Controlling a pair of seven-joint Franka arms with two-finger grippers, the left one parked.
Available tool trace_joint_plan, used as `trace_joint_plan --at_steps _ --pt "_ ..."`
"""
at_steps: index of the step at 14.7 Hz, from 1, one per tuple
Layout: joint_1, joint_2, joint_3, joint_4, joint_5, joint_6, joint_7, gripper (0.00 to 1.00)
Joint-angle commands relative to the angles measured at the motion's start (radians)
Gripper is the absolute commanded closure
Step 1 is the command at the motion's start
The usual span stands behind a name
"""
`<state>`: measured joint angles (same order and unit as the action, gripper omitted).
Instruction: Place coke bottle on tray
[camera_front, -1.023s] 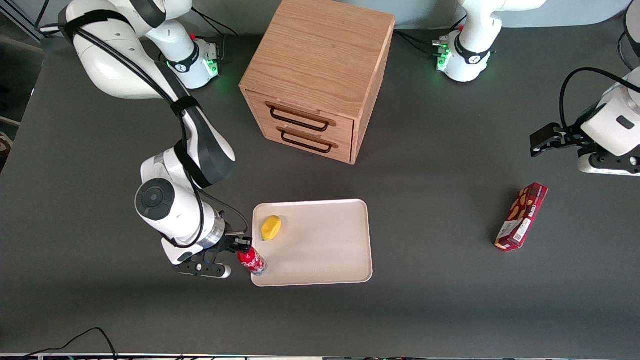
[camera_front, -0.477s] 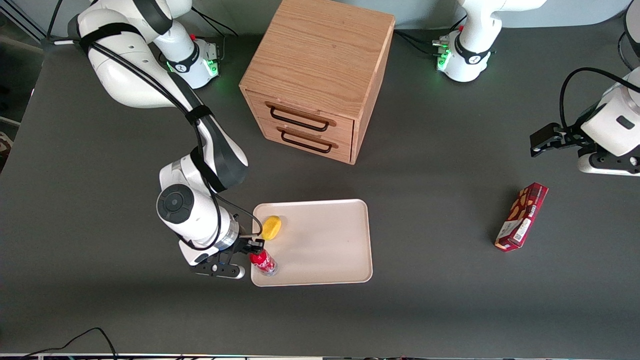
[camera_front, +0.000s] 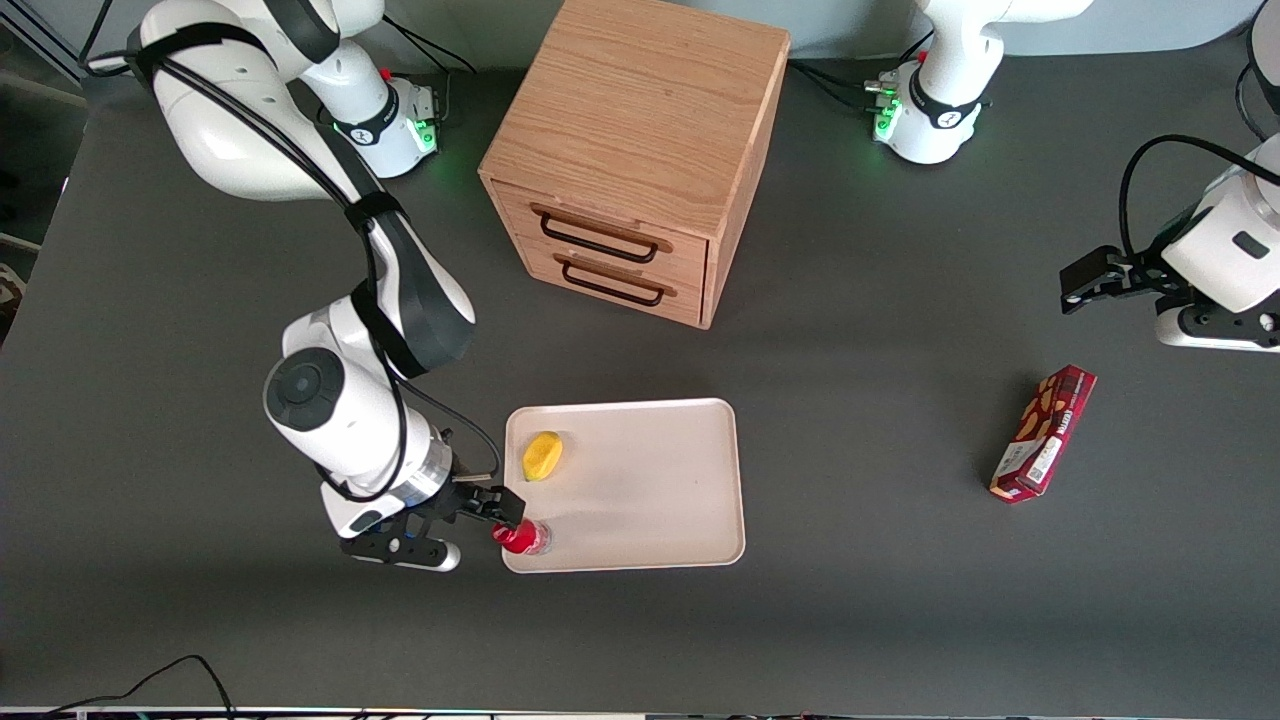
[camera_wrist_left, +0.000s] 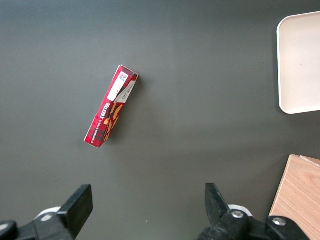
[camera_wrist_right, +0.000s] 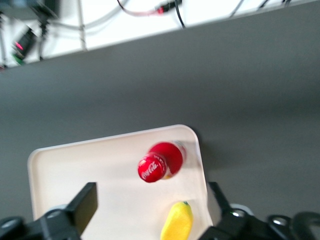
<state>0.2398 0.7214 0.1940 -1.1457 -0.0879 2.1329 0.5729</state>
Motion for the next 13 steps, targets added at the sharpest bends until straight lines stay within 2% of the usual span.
trace_joint_plan --at_steps 1,6,10,13 --pt "0.003 -0.149 -0.017 -0.012 -0.021 -0.14 0.005 0.0" --pt "-0.046 -0.469 -0.011 -0.1 -0.02 -0.535 -0.109 0.0" --pt "-0.148 -0.813 -0.008 -0.434 0.003 -0.542 -0.226 0.0" --pt "-0.227 -0.914 -0.011 -0.505 0.052 -0.565 -0.324 0.0"
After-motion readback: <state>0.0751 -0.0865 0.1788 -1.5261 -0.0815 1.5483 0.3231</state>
